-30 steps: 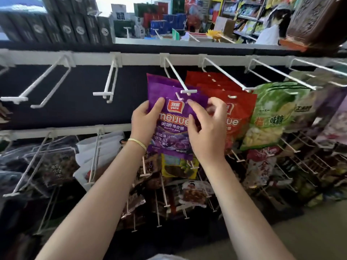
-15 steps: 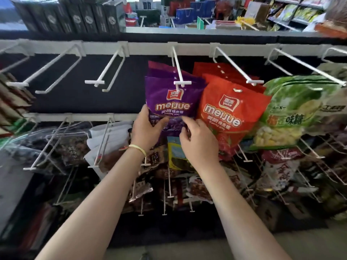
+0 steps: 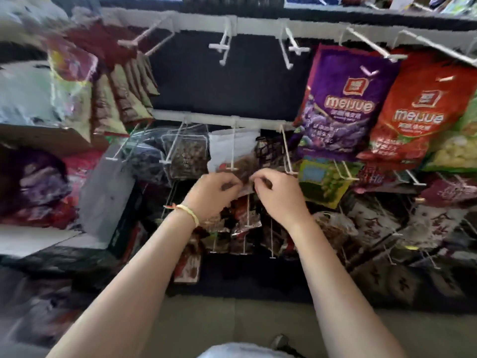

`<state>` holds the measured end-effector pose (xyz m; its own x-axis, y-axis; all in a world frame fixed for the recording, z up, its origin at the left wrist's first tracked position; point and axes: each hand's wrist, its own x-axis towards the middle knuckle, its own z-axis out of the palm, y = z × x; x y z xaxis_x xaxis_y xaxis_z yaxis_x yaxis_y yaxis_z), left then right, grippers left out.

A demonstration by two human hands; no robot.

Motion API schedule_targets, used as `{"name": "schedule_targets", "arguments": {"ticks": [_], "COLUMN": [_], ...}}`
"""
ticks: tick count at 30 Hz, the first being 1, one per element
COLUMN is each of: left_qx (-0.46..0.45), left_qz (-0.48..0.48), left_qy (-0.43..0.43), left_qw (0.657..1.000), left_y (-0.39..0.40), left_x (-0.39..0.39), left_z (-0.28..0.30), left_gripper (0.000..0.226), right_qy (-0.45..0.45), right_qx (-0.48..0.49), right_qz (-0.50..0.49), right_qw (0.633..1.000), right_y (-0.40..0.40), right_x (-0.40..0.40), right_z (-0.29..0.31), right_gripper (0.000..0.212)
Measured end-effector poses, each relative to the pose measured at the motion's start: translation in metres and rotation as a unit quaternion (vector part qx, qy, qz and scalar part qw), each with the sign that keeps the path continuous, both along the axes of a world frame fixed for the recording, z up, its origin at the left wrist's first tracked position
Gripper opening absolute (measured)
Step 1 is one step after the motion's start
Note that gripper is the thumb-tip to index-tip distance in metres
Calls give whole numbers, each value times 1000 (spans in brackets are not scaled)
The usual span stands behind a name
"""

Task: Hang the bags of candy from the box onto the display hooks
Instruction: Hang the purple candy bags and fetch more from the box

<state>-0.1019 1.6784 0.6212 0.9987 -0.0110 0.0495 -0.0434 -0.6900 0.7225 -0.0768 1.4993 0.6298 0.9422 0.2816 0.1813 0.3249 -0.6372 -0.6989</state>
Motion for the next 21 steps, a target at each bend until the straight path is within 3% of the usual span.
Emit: {"name": "schedule_targets", "arguments": {"ticks": [10, 16, 21], "left_qx": [-61, -45, 31], "left_qz": [120, 156, 154], "left_qy": [-9, -10, -11], "left_qw": [991, 987, 987], "left_y": [258, 348, 410], "left_x": [-151, -156, -119], "left_z": [-44, -43, -43], "left_gripper": [13, 12, 14], "right_qy": [59, 78, 113], "right_qx": [-39, -16, 15], "right_qz": [125, 148, 143], "right_qw": [990, 986, 983], "right_y": [253, 349, 415], "right_x": [-118, -121, -88], "right_z": [-19, -19, -35], "right_gripper": [21, 21, 21]}}
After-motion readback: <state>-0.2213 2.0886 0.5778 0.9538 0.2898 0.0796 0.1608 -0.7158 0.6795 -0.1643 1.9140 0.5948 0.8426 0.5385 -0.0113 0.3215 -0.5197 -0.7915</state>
